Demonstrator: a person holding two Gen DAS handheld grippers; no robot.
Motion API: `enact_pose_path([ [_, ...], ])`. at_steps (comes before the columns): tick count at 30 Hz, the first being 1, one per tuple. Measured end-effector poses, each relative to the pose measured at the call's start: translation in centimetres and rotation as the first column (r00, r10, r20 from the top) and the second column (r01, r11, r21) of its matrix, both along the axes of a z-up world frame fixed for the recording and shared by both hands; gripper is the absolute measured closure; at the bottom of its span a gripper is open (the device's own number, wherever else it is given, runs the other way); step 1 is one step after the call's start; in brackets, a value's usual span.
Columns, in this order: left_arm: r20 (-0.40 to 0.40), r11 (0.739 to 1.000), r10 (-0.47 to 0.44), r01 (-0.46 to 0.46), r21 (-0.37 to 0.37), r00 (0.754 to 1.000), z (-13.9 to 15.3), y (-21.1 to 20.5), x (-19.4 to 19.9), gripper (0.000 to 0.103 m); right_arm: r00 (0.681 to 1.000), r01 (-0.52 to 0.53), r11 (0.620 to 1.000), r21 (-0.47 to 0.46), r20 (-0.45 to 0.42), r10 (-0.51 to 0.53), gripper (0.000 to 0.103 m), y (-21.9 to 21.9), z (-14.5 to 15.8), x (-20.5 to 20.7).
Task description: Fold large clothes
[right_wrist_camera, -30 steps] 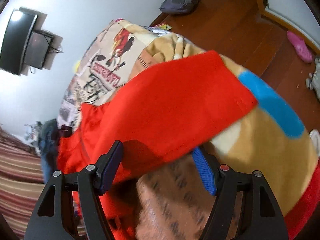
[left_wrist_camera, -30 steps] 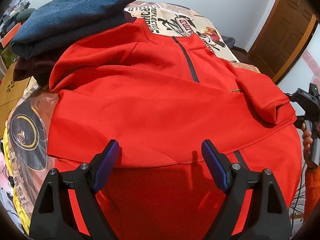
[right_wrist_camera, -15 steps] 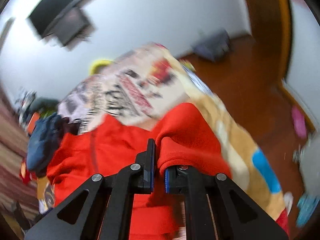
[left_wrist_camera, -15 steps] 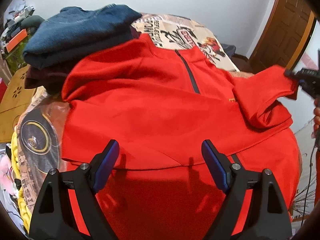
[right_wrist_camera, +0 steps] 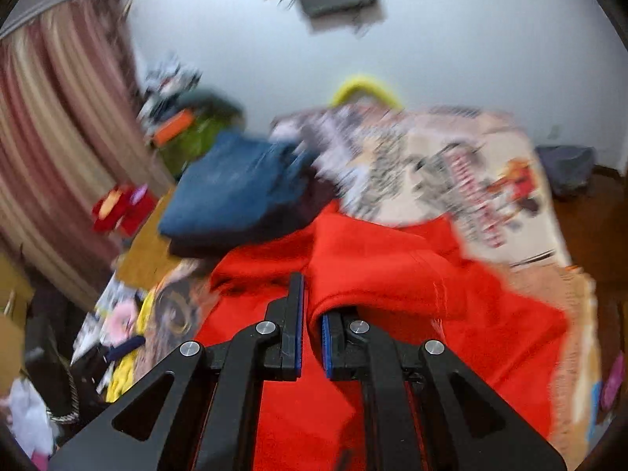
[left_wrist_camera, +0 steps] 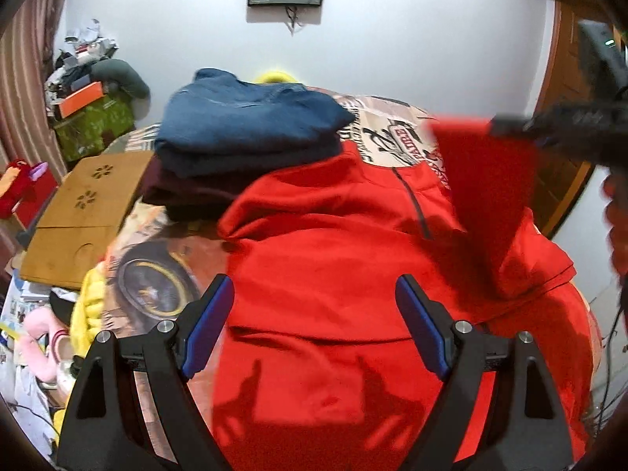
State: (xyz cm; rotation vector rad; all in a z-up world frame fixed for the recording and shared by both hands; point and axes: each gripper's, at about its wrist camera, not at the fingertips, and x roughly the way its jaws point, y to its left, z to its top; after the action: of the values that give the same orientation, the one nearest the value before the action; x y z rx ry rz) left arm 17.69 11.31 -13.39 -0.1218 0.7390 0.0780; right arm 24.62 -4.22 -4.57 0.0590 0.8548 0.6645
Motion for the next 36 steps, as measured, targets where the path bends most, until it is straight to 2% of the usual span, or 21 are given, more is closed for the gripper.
enact_pose_path([
  [4,-0.028,0.998,0.054,-0.054,-0.014,0.998,-0.8,2.1,-1.0,0.019,0.987,-0.109,0.992,-0.064,-0.128,0.1,0.096,4.7,-5.1,-0.3],
  [8,-0.084,0.993,0.105,-0.109,-0.053,0.991,-2.2,4.4,-1.7,0.019,0.965,-0.214,0.963,-0.165,-0.186,0.182,0.096,7.7,-8.8,-1.7],
  [10,-0.102,0.989,0.123,-0.13,-0.069,0.987,-2.6,4.9,-2.0,0.019,0.95,-0.261,0.945,-0.197,-0.226,0.216,0.096,8.3,-9.8,-2.6],
  [13,-0.117,0.984,0.138,-0.15,-0.098,0.983,-3.2,5.5,-2.2,0.019,0.94,-0.296,0.926,-0.236,-0.244,0.238,0.096,8.4,-9.8,-3.2],
  [15,-0.122,0.984,0.131,-0.144,-0.106,0.984,-3.3,5.5,-2.1,0.019,0.937,-0.296,0.925,-0.237,-0.26,0.233,0.096,7.6,-9.3,-3.3],
  [19,-0.135,0.991,0.089,-0.101,-0.09,0.987,-3.1,4.2,-0.7,0.019,0.95,-0.235,0.957,-0.17,-0.248,0.189,0.095,3.5,-7.1,-2.9],
  [22,-0.148,0.999,0.024,-0.028,-0.026,0.989,-3.0,1.9,1.3,0.019,0.972,-0.174,0.967,-0.187,-0.189,0.138,0.094,0.2,-5.3,-2.5],
  [24,-0.159,1.0,-0.022,0.025,0.014,0.987,-3.2,0.3,2.6,0.019,0.988,-0.108,0.969,-0.221,-0.134,0.079,0.087,-2.2,-4.4,-2.4],
  [26,-0.175,0.995,-0.09,0.097,0.036,0.981,-3.6,-1.7,4.3,0.019,0.995,-0.046,0.972,-0.231,-0.095,0.025,0.071,-4.5,-3.9,-2.2],
  [27,-0.185,0.992,-0.113,0.122,0.037,0.976,-3.8,-2.3,4.9,0.019,0.997,-0.016,0.973,-0.229,-0.073,-0.001,0.07,-5.8,-3.7,-2.1],
  [31,-0.253,0.978,-0.19,0.206,0.04,0.949,-5.8,-5.1,8.3,0.019,0.991,0.102,0.964,-0.245,-0.054,-0.119,0.069,-10.8,-3.8,-1.5],
  [33,-0.276,0.972,-0.188,0.219,0.085,0.942,-6.8,-6.2,9.7,0.019,0.982,0.155,0.954,-0.255,-0.063,-0.177,0.069,-13.0,-4.5,-1.3],
  [36,-0.262,0.945,-0.181,0.241,0.22,0.948,-7.7,-8.1,10.9,0.02,0.965,0.221,0.938,-0.268,-0.081,-0.251,0.069,-15.7,-5.6,-1.0],
])
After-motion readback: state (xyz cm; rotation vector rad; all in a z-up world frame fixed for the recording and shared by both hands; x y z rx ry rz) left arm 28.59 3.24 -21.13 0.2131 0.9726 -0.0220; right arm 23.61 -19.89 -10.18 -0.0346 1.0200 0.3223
